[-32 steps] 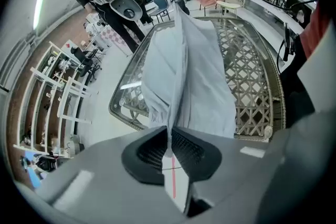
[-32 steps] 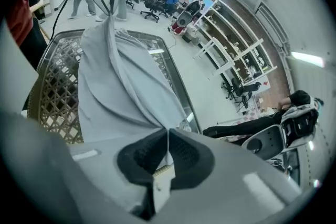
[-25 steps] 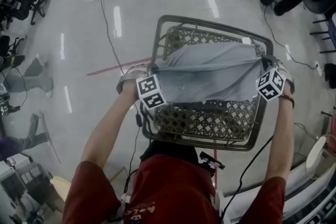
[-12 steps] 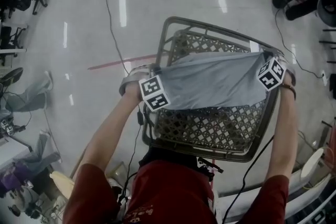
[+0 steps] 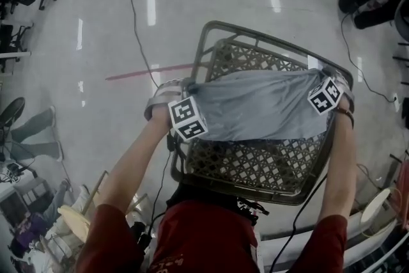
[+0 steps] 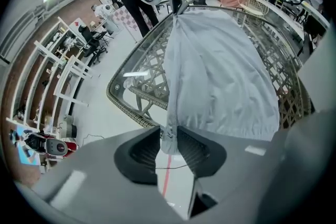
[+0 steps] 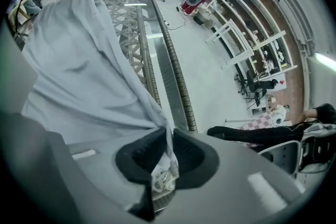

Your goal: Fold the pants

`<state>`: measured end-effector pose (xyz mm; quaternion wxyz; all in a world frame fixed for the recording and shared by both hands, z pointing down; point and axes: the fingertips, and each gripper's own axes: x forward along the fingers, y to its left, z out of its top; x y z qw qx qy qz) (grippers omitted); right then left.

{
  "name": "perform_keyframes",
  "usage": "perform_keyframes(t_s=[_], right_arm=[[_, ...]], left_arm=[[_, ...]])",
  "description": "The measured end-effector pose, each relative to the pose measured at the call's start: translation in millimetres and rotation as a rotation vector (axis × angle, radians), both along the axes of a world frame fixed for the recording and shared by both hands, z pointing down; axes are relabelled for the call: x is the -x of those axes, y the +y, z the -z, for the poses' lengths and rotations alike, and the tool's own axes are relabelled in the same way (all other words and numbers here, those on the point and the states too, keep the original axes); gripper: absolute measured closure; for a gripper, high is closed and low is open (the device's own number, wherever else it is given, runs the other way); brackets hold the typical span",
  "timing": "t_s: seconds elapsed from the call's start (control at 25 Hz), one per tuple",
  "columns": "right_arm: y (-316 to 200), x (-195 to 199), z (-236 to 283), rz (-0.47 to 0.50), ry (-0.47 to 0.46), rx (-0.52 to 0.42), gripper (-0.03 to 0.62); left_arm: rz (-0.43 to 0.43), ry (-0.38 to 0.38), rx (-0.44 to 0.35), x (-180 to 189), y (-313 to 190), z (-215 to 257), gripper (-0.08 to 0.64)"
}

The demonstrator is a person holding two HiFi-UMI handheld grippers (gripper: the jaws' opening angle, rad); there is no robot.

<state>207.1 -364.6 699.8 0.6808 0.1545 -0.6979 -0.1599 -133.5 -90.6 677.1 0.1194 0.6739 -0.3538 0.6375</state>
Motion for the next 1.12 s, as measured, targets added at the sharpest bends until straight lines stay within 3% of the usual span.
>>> perform_keyframes(t_s=[0.24,0.44,0.8,1.12], right_arm=[[-9.2,3.9,3.4,-0.034,-0.016,-0.070,0.534],[-13.0,4.0,11.5,-0.051,-0.028,-0.091,0.467],[9.6,2.0,48.6,-0.072,-0.083,-0.127,0.465],[70.5,7.9,108.3,-0.162,-0.285,-0.173,0.465]], left_arm=[[0.005,-0.011,-0.031,5.8,-6.4,-0.3,0.393],[0.004,-0.017,-0.038,5.4,-8.3,0.4,0.379],[0.014,0.002,-0.093,1.2,-0.2,27.7,0.374],[0.039,0.050,-0.222,-26.0,10.6,76.7,0.374]])
